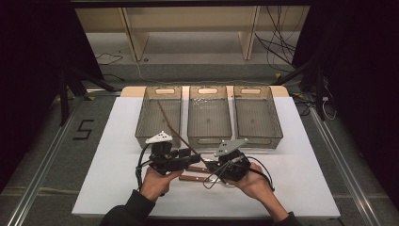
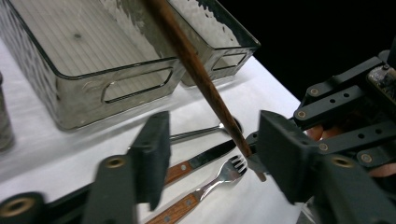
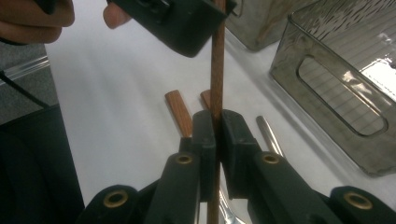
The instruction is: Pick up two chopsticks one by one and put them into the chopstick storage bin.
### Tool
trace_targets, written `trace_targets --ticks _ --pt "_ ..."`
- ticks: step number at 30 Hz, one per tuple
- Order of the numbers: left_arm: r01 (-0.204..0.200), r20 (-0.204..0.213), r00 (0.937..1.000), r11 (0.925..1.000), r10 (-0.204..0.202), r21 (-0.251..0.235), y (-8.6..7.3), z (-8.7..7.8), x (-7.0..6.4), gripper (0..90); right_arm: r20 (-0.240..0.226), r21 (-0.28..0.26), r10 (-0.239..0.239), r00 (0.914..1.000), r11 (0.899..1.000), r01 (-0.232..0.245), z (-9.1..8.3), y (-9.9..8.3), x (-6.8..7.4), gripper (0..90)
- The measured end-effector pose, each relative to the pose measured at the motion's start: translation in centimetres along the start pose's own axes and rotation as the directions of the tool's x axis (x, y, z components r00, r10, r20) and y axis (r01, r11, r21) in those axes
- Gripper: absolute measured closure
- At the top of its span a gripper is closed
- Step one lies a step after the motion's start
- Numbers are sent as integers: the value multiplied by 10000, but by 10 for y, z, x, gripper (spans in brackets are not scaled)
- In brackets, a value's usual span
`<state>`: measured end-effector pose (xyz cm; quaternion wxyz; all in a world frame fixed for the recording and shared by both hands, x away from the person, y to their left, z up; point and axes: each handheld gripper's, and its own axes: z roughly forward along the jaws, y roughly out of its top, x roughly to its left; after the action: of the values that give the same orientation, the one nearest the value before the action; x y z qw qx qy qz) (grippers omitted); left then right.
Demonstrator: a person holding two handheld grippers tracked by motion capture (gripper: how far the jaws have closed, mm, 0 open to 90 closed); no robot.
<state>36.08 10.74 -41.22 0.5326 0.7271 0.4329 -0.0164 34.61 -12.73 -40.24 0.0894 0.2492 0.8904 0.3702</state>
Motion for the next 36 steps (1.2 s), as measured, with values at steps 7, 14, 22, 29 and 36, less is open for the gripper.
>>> trace_targets --ticks 7,14,22,29,36 --pt "133 427 9990 9999 -131 -47 4 6 1 621 80 -252 58 10000 9997 -56 2 1 1 851" --pt "384 771 9963 9990 -367 -208 6 6 3 727 79 -420 64 9999 9991 -60 2 2 2 850" --pt "596 1291 9900 9980 -566 -196 8 4 4 836 16 -657 144 9999 9977 -142 3 1 2 837" --pt "596 1027 9931 9979 -565 -272 18 -7 13 842 -182 -819 422 9989 9957 -436 -3 -4 -5 695" --pt "768 773 9943 9963 -736 -388 40 -27 30 841 -32 -929 541 9985 9942 -541 -10 -11 -7 467"
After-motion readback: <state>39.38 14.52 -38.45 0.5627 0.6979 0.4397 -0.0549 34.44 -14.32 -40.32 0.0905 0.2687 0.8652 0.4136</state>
